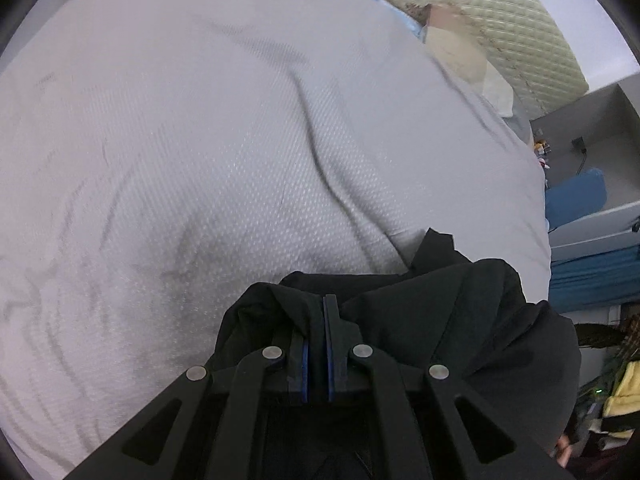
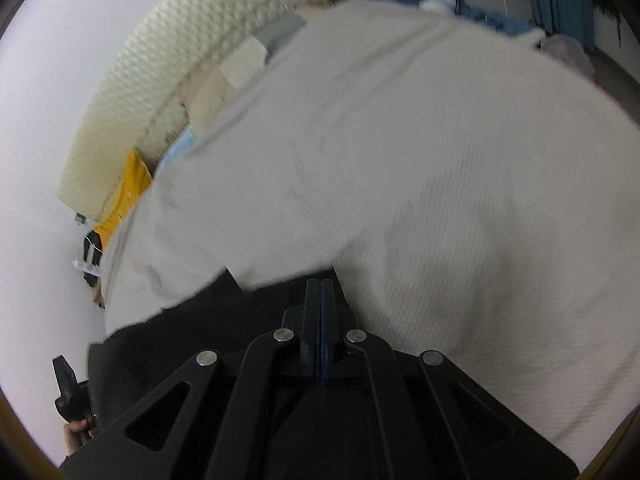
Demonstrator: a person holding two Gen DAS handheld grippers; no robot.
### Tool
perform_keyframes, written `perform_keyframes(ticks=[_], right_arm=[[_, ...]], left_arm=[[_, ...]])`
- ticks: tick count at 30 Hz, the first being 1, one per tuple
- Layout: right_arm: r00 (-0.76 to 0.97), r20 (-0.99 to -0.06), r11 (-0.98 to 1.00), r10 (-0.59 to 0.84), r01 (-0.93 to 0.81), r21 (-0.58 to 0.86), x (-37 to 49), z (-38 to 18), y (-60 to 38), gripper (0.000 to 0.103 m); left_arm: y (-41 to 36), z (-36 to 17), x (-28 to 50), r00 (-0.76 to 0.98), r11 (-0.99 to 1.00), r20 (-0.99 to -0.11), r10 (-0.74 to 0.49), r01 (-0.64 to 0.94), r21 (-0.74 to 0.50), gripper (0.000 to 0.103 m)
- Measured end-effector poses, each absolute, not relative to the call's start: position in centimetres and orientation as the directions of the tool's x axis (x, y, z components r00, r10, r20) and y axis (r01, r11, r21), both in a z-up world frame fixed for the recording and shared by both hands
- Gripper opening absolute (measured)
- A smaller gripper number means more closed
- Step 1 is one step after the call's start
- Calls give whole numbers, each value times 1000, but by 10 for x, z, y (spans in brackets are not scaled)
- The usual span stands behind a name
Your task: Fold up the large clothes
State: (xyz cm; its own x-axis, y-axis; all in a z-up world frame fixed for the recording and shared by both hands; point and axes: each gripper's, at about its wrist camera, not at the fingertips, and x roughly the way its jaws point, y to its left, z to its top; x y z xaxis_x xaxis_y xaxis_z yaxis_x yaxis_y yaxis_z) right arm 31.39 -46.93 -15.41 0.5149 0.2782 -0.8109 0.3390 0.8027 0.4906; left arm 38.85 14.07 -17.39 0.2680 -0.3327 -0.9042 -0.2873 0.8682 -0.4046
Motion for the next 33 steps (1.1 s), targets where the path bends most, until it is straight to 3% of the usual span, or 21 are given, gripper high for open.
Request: perform_keyframes(ticks=[5, 11, 13, 14, 15, 17, 20, 21, 22, 33], right_arm=[[518, -801, 799, 299, 324, 507, 309, -170, -468, 0], [556, -793, 831, 250, 296, 470, 295, -136, -466, 0], [578, -776, 839, 253, 268, 473, 285, -117, -462, 0], [590, -766, 844, 255, 250, 474, 281, -108, -459, 0], [598, -759, 851, 256, 233, 470, 277, -100, -456, 0], [608, -753, 871, 249, 198, 449, 271, -83, -445, 1], [636, -732, 897, 246, 138, 421, 258, -60, -424, 24], [649, -720, 903, 247, 116, 414, 253, -52, -415, 43], [661, -708, 908, 249, 95, 408, 249, -47, -406, 56], [709, -631, 922, 316, -72, 381, 209, -51, -315, 56]], left_arm=[[149, -172, 380, 275, 824, -876, -396, -314, -471, 7], [167, -137, 354, 289, 784, -829, -479, -284, -552, 13], [177, -119, 342, 313, 762, -809, -498, -287, -580, 23], [183, -108, 335, 332, 762, -804, -494, -280, -584, 39], [186, -101, 331, 345, 764, -801, -489, -273, -585, 63], [196, -73, 315, 399, 782, -791, -464, -235, -577, 77], [198, -42, 300, 456, 836, -790, -409, -158, -525, 77], [195, -33, 294, 477, 854, -786, -394, -127, -505, 77], [188, -26, 288, 495, 868, -779, -384, -93, -487, 77], [52, -47, 261, 525, 909, -743, -415, 205, -363, 77]])
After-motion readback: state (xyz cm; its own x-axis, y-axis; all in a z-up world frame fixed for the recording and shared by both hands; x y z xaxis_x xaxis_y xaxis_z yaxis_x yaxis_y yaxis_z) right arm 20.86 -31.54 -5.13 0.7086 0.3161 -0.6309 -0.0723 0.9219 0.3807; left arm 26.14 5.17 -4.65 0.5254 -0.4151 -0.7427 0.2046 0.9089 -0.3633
